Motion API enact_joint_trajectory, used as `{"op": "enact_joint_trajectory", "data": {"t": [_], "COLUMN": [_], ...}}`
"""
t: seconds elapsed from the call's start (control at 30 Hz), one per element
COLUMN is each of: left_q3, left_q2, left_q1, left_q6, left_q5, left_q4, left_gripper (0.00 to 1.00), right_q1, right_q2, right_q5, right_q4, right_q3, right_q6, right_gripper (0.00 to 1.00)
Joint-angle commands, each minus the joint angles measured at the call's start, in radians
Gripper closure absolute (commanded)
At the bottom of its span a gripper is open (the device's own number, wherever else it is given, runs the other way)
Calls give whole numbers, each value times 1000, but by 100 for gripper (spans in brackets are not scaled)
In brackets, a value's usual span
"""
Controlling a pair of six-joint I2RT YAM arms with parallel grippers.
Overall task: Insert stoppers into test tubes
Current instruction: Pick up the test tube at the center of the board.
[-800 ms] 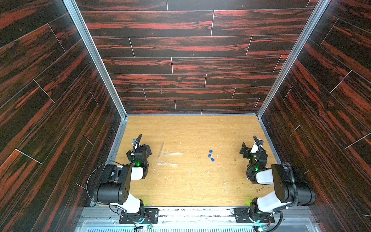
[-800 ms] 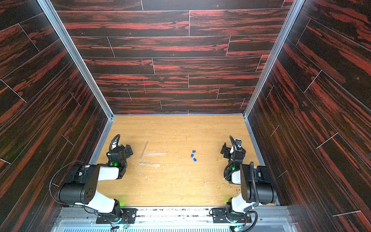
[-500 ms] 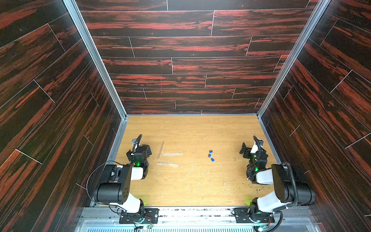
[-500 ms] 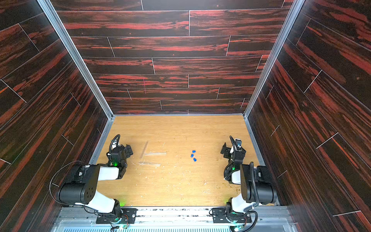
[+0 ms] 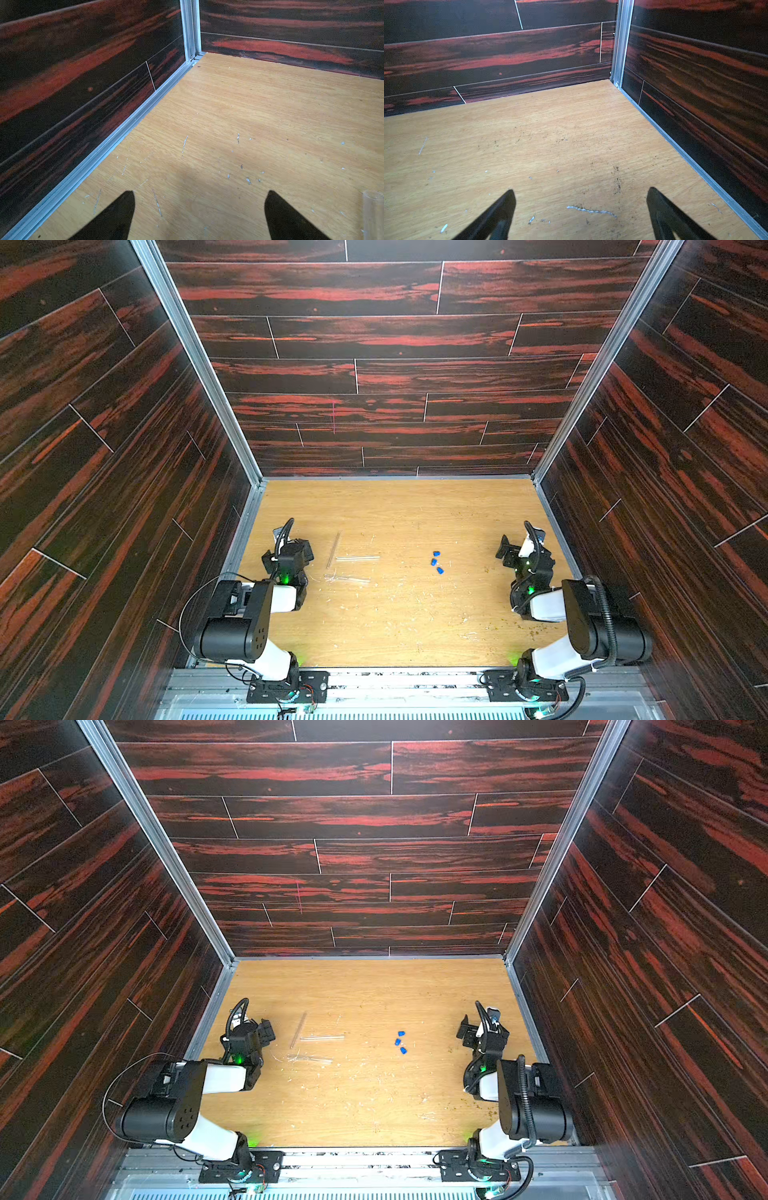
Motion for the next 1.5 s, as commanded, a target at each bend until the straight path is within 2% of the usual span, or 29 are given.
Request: {"op": "enact_joint_trajectory", "data": {"t": [0.0,0.4,0.5,0.67,0.73,0.9,1.03,1.1,1.27,1.47], "left_q3": [16,26,102,334,415,613,721,717,644,587], "left_q2": [-22,-68,-134,-188,-213,-268,-285,-310,-325,-284], "left_q1": [-3,-7,-9,-10,-10,-25,-34,-36,-35,-35], "left_q6": [-3,12,39,139,124,89,78,99,147,169], "left_q5": [-15,7,32,201,232,285,304,342,429,545], "left_q4": [6,-41,-242,-697,-848,-1210,-1403,-1411,-1380,-1327], "left_gripper": [0,0,0,0,0,0,0,0,0,0], "right_q1": [0,1,4,14,21,22,23,23,24,23], "right_q2": [12,-9,-64,-225,-300,-543,-699,-768,-918,-1014], "right_q5": [8,-89,-87,-75,-72,-121,-169,-180,-241,-291], "right_q4": [20,42,3,-121,-200,-465,-776,-910,-1115,-1348], "right_q3": [16,-2,-5,-10,-4,34,136,186,266,366], "right_q6": [18,-20,-23,-34,-8,91,94,90,77,-30], "right_gripper": [1,1,1,1,1,1,1,1,1,1]}}
